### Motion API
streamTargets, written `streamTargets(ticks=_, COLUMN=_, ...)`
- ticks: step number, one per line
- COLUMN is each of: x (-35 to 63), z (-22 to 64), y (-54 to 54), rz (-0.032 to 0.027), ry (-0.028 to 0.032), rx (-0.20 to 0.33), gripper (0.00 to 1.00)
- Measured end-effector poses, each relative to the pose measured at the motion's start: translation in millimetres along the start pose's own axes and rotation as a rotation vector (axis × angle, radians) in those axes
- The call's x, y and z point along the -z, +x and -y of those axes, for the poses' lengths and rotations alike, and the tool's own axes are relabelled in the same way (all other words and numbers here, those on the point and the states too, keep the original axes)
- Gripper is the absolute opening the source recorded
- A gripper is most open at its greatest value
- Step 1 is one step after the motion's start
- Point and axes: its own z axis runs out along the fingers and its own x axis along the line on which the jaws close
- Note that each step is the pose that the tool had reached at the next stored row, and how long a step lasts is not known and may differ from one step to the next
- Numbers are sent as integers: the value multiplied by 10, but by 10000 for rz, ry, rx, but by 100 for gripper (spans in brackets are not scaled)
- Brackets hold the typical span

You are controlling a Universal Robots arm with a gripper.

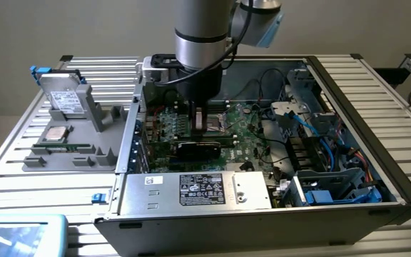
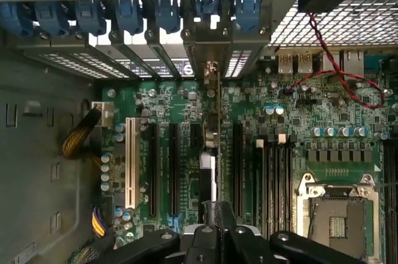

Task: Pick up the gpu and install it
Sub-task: 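Press down on the gpu until it lock into place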

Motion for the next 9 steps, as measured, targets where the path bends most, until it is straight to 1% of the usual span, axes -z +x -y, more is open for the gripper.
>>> streamTargets(ticks=1, x=-13, z=1, y=1, rz=1, ry=-32, rx=-2, gripper=12)
streamTargets(ticks=3, x=-31, z=1, y=2, rz=-2, ry=-152, rx=-3, gripper=12)
streamTargets(ticks=4, x=-43, z=1, y=1, rz=-4, ry=-193, rx=-3, gripper=12)
streamTargets(ticks=6, x=-71, z=3, y=1, rz=-12, ry=-250, rx=0, gripper=12)
streamTargets(ticks=9, x=-112, z=5, y=0, rz=-20, ry=-303, rx=3, gripper=12)
